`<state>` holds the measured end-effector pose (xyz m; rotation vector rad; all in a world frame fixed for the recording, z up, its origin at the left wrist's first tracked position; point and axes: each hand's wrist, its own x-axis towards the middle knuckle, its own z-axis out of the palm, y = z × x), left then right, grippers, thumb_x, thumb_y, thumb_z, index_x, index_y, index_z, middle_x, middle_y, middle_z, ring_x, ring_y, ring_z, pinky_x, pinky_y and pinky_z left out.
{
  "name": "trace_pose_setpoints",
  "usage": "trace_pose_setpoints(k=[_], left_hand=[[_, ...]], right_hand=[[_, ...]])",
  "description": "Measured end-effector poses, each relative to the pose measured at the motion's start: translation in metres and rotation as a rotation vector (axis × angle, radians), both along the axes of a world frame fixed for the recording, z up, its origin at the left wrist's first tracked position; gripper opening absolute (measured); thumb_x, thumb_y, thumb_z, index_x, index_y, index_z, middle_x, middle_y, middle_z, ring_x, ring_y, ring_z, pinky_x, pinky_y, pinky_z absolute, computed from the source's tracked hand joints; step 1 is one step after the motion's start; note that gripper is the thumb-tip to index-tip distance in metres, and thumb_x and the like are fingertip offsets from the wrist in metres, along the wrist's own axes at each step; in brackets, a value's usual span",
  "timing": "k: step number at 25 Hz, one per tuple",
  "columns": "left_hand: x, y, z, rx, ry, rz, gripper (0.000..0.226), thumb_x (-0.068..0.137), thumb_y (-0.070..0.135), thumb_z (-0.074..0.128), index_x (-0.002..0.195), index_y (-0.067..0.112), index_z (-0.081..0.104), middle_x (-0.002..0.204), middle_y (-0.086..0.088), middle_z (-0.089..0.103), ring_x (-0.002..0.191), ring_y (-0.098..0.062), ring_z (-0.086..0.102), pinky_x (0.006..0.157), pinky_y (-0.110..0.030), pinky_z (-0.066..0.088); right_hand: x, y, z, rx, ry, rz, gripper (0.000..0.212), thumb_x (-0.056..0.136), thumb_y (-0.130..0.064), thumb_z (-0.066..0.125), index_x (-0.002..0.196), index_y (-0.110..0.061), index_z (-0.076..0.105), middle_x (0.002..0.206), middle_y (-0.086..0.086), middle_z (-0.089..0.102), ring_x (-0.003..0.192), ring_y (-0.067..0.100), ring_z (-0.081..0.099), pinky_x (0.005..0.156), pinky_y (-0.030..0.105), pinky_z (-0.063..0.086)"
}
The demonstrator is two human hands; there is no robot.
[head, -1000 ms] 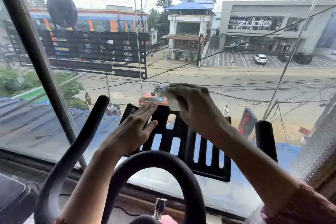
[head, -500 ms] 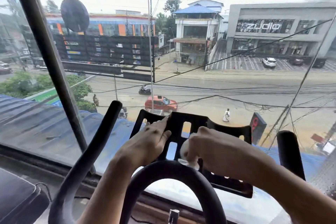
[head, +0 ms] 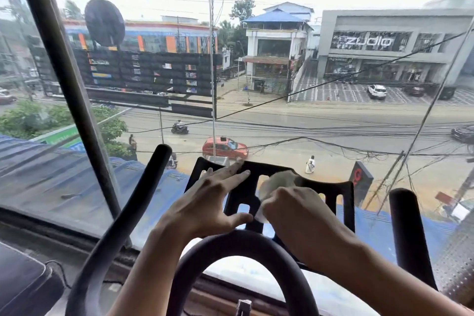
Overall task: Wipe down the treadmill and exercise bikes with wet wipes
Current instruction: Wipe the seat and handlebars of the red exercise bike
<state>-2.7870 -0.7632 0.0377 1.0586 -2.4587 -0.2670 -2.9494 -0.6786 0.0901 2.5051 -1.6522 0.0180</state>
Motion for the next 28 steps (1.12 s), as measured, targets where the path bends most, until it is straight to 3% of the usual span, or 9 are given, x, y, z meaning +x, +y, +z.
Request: trace_pose_setpoints(k=[2,5,8,9,13,17,23,25,28], left_hand=[[0.000,0.000,0.000,-0.001,0.008,0.015,0.092,0.072,0.058,0.066,0.149,0.029,0.027,0.157,0.016,0.011,0.136,0.008,0.009,0.120,-0.032,0.013],[0.000,0.000,0.000,0.012,0.023,-0.002,0.089,0.073,0.053,0.072,0.148,0.030,0.029,0.157,0.014,0.014,0.134,0.009,0.011,0.119,-0.029,0.014],[0.000,-0.001,0.002,0.014,0.029,-0.029,0.090,0.069,0.058,0.062,0.148,0.029,0.030,0.153,0.018,0.014,0.134,0.011,0.015,0.117,-0.027,0.020],[0.000,0.000,0.003,0.019,0.015,-0.021,0.091,0.068,0.058,0.060,0.148,0.029,0.029,0.152,0.020,0.012,0.132,0.013,0.012,0.116,-0.022,0.018],[0.001,0.000,0.003,0.040,-0.001,0.008,0.088,0.076,0.054,0.069,0.149,0.030,0.028,0.155,0.020,0.009,0.128,0.014,0.008,0.115,-0.022,0.012],[0.002,0.002,0.003,0.037,-0.014,0.008,0.088,0.077,0.054,0.071,0.149,0.031,0.026,0.156,0.020,0.009,0.130,0.012,0.008,0.118,-0.025,0.013],[0.001,0.000,0.002,0.033,-0.027,0.003,0.085,0.080,0.048,0.071,0.149,0.030,0.025,0.157,0.018,0.009,0.133,0.011,0.008,0.114,-0.016,0.011],[0.001,0.000,0.001,0.030,-0.028,0.006,0.085,0.080,0.048,0.071,0.149,0.031,0.025,0.157,0.018,0.009,0.132,0.010,0.009,0.108,-0.012,0.009],[0.002,0.001,0.000,0.025,-0.026,0.016,0.085,0.080,0.049,0.071,0.149,0.032,0.025,0.157,0.018,0.008,0.128,0.012,0.007,0.109,-0.012,0.008]], right_hand=[[0.000,0.006,0.003,-0.058,-0.072,0.056,0.025,0.083,-0.003,0.043,0.064,-0.019,0.038,0.065,-0.002,0.043,0.064,0.017,0.054,0.052,0.023,0.034],[-0.006,-0.011,-0.003,-0.242,-0.196,-0.045,0.028,0.073,-0.001,0.048,0.081,-0.018,0.068,0.085,-0.003,0.065,0.076,0.021,0.065,0.064,0.023,0.045],[-0.009,-0.041,-0.021,-0.271,-0.133,-0.067,0.051,0.076,0.001,0.065,0.126,-0.006,0.058,0.131,0.014,0.057,0.120,0.031,0.055,0.091,0.037,0.050],[-0.010,-0.042,-0.025,-0.260,-0.118,-0.076,0.051,0.074,0.000,0.070,0.124,-0.004,0.059,0.129,0.015,0.058,0.120,0.029,0.056,0.090,0.034,0.051],[-0.003,-0.012,-0.021,-0.205,-0.088,-0.027,0.033,0.040,-0.001,0.082,0.068,-0.006,0.066,0.066,0.009,0.065,0.060,0.023,0.067,0.044,0.022,0.046],[-0.001,0.008,-0.006,0.010,0.012,0.038,0.019,0.086,-0.001,0.047,0.081,-0.016,0.057,0.081,0.002,0.055,0.079,0.022,0.059,0.053,0.024,0.032],[-0.014,-0.007,-0.034,-0.099,-0.135,0.075,0.036,0.074,-0.020,0.038,0.084,-0.015,0.072,0.086,0.004,0.063,0.083,0.021,0.063,0.072,0.036,0.055],[-0.017,-0.010,-0.045,-0.063,-0.145,0.115,0.041,0.076,-0.019,0.032,0.089,-0.013,0.071,0.096,0.003,0.062,0.094,0.020,0.059,0.080,0.034,0.051],[-0.026,-0.003,-0.043,-0.079,-0.206,0.199,0.020,0.074,-0.021,0.045,0.064,-0.027,0.062,0.075,-0.014,0.057,0.076,0.001,0.051,0.070,0.024,0.039]])
